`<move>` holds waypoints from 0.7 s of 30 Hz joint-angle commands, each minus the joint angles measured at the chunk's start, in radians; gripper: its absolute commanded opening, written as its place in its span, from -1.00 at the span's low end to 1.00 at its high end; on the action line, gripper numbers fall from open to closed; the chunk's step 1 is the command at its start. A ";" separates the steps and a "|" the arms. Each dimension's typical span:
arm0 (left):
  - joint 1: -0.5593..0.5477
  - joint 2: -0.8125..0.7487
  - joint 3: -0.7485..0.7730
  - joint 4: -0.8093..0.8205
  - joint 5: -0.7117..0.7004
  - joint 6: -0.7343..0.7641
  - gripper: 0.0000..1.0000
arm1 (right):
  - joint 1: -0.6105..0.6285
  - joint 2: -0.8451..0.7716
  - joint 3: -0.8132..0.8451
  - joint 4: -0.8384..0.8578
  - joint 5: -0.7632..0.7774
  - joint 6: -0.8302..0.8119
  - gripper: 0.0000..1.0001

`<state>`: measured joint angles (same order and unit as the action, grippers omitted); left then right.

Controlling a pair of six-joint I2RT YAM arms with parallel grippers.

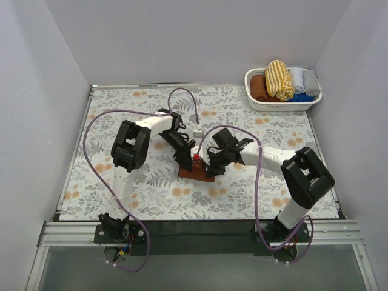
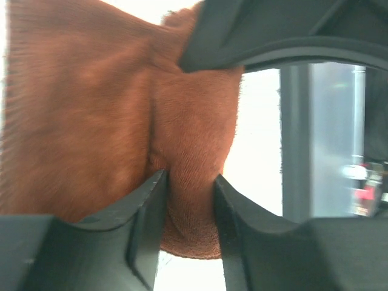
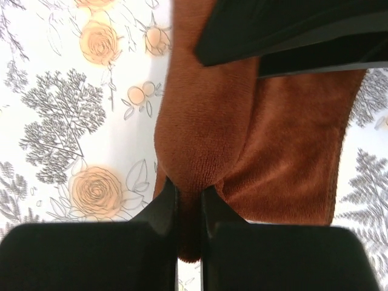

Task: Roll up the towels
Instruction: Roll the towel

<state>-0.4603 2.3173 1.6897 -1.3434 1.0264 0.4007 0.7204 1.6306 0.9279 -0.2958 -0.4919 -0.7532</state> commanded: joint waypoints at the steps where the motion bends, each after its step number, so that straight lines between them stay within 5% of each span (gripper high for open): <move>1: 0.077 -0.122 -0.022 0.247 -0.151 -0.019 -0.30 | -0.024 0.115 0.081 -0.263 -0.187 0.011 -0.97; 3: 0.119 -0.173 -0.042 0.277 -0.123 -0.046 -0.27 | -0.054 0.164 0.149 -0.333 -0.273 0.023 -0.97; 4: 0.135 -0.229 -0.067 0.288 -0.117 -0.051 0.06 | -0.084 0.202 0.164 -0.370 -0.299 0.029 -0.97; 13: 0.213 -0.611 -0.373 0.550 -0.199 -0.086 0.15 | -0.160 0.446 0.366 -0.572 -0.455 0.074 -0.97; 21: -0.078 -0.926 -0.755 0.861 -0.488 0.029 0.21 | -0.179 0.618 0.485 -0.661 -0.474 0.106 -0.97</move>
<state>-0.4419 1.4532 1.0161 -0.6617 0.6800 0.3656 0.5373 2.1765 1.4052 -0.8715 -1.0531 -0.6434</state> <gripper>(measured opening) 0.599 0.091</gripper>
